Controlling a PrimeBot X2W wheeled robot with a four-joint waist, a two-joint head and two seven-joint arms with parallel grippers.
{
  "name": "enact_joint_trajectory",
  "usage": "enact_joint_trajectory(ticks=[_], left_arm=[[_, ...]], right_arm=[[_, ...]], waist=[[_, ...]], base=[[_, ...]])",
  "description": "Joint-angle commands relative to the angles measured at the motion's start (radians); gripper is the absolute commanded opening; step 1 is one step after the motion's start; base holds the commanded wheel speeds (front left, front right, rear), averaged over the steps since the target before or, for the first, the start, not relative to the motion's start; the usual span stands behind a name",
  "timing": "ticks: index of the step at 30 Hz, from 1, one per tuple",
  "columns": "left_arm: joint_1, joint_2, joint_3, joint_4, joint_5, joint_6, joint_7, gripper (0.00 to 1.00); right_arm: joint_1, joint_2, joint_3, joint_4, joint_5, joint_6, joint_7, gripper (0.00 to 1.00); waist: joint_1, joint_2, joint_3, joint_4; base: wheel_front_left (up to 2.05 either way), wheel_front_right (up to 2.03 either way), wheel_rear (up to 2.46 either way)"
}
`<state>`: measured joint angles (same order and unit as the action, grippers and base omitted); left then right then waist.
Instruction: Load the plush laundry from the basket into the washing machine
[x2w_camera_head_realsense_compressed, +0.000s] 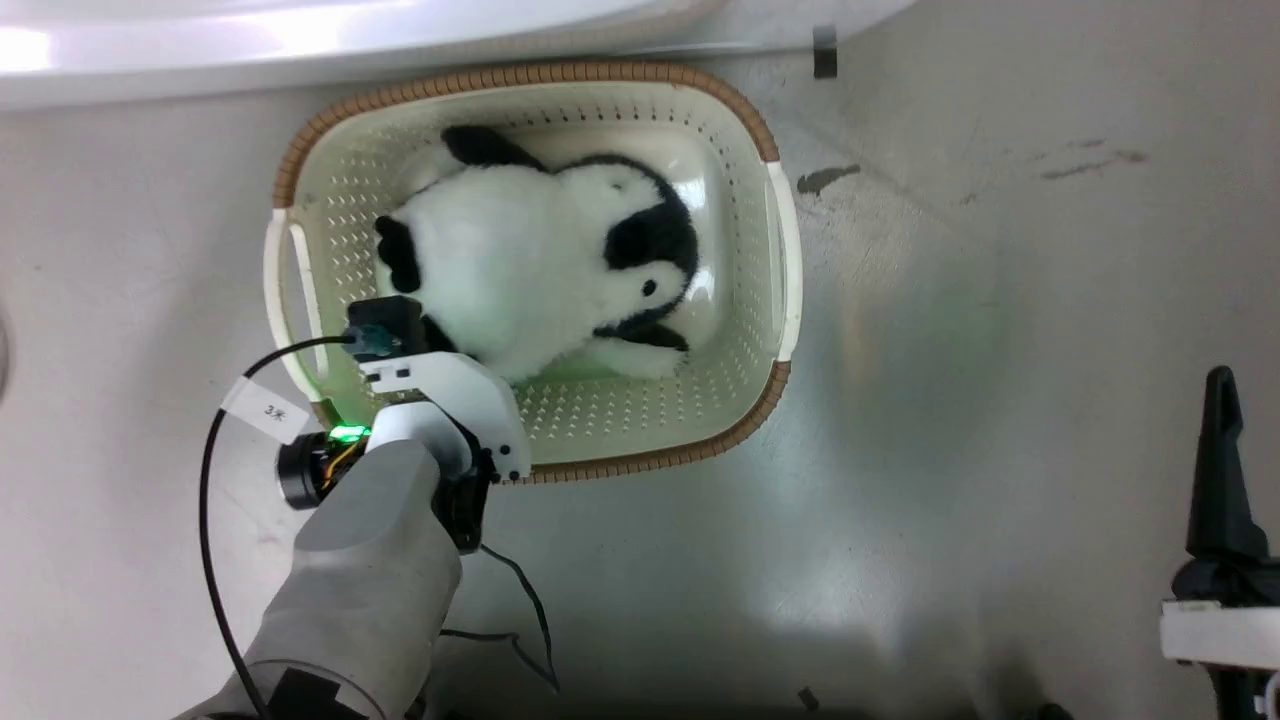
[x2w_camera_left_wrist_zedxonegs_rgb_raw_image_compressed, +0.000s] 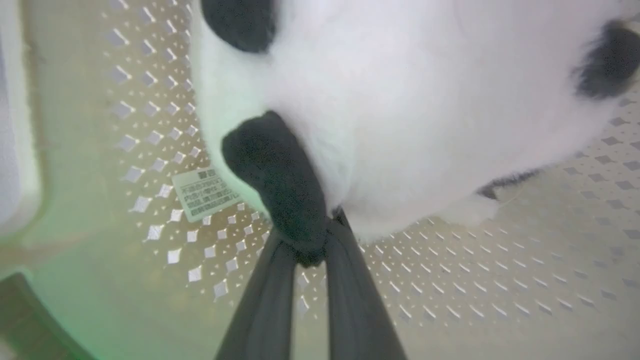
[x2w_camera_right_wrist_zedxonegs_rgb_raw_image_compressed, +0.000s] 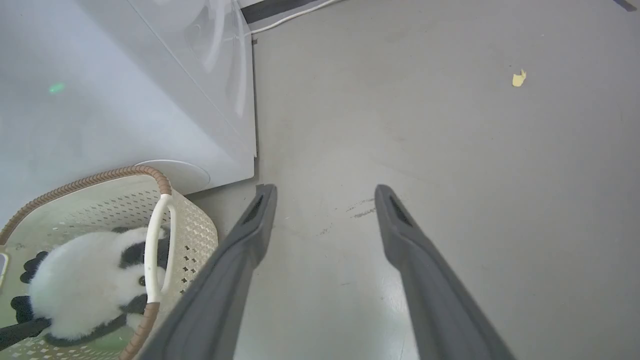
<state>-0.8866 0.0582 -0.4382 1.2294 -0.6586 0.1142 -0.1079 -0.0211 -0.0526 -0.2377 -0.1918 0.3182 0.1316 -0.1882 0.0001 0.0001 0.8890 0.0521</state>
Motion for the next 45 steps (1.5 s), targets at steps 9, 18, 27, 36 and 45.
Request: enact_joint_trajectory(ticks=[9,18,27,36,45], left_arm=[[0.017,0.002,-0.005,0.008,-0.005,-0.052,-0.077,0.0],[0.07,-0.002,-0.016,-0.024,-0.007,-0.084,-0.132,0.0],[0.179,-0.003,-0.011,-0.122,-0.001,-0.089,-0.153,0.0],[0.353,0.027,0.045,-0.35,0.031,-0.049,-0.154,0.0],[0.552,0.064,0.096,-0.634,0.104,0.005,-0.154,0.0]], right_arm=[[-0.045,0.002,0.058,0.08,0.014,-0.001,-0.023,1.0],[-0.056,0.002,0.108,0.183,0.03,-0.001,-0.045,1.0],[-0.038,0.002,0.141,0.286,0.058,-0.001,-0.063,1.0],[0.009,0.002,0.152,0.37,0.083,-0.001,-0.071,1.0],[0.07,0.002,0.159,0.413,0.104,-0.001,-0.073,1.0]], waist=[[-0.0001,-0.0001,-0.126,0.0],[-0.0001,-0.0001,-0.28,0.002],[-0.0001,-0.0001,-0.45,0.007],[-0.0001,-0.0001,-0.625,0.022],[-0.0001,-0.0001,-0.774,0.047]], base=[[0.0,0.0,0.0],[0.0,0.0,0.0],[0.0,0.0,0.0],[0.0,0.0,0.0],[0.0,0.0,0.0]])
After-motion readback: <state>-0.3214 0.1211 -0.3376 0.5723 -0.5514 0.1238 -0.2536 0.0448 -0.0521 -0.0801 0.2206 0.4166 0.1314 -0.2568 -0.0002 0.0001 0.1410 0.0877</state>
